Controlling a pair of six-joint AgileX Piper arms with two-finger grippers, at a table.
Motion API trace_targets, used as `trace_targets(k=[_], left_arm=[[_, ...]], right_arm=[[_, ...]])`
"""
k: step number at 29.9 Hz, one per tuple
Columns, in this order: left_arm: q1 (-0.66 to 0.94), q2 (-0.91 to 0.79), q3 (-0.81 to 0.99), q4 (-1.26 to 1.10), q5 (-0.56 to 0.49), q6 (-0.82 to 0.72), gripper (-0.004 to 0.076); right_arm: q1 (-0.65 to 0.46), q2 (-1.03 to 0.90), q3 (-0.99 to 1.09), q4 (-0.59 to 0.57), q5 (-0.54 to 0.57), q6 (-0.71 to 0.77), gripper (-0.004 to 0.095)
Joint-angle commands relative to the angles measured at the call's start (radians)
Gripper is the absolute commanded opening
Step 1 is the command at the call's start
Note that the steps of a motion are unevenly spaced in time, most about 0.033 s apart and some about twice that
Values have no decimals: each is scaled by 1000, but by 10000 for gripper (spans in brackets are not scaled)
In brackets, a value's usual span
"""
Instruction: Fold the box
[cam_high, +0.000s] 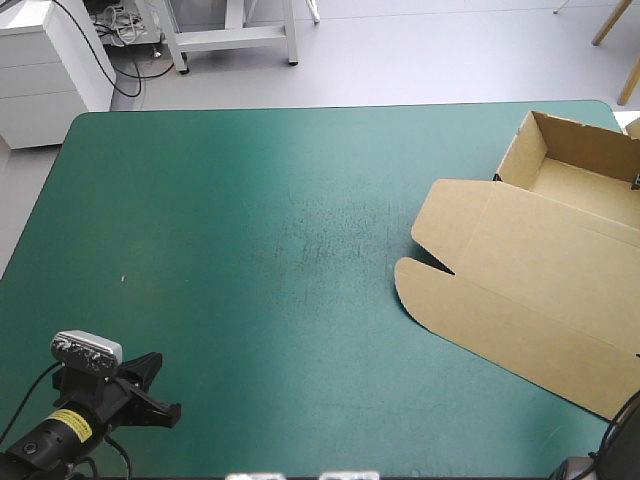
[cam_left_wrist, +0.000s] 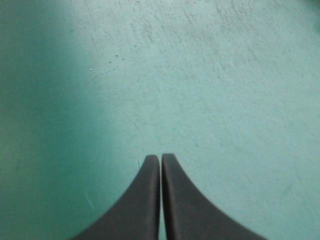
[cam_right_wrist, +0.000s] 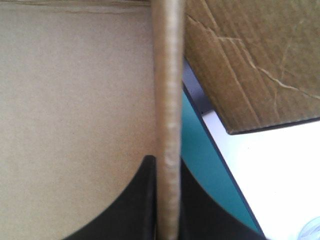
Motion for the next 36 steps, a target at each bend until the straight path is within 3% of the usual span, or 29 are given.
trace_targets(k=[1,8,15,18,21,26,32,36], left_arm=[[-6,7,-21,0,-65,-7,-8],[-6,7,-21,0,-65,-7,-8],[-6,7,-21,0,-65,-7,-8],[-6,7,-21,0,-65,-7,-8],[-6,7,-21,0,-65,-7,-8],[-6,7,-21,0,-65,-7,-8],[-6,7,-21,0,-65,-7,-8],[-6,7,-21,0,-65,-7,-8]], right_arm=[[-14,-63,-30,-19,-17,-17,62],[-14,-166,-30,81,-17,-62,527],[-12,-353,-30,202,-17,-79,560],[22,-445,-16,196,-17,-79,501],[86,-540,14,196,-17,-79,355],[244,-716,140,152,-17,-108,-15],[425,-926,416,137,-20,-117,-16],[502,-1103,633,139,-98,-123,-16]])
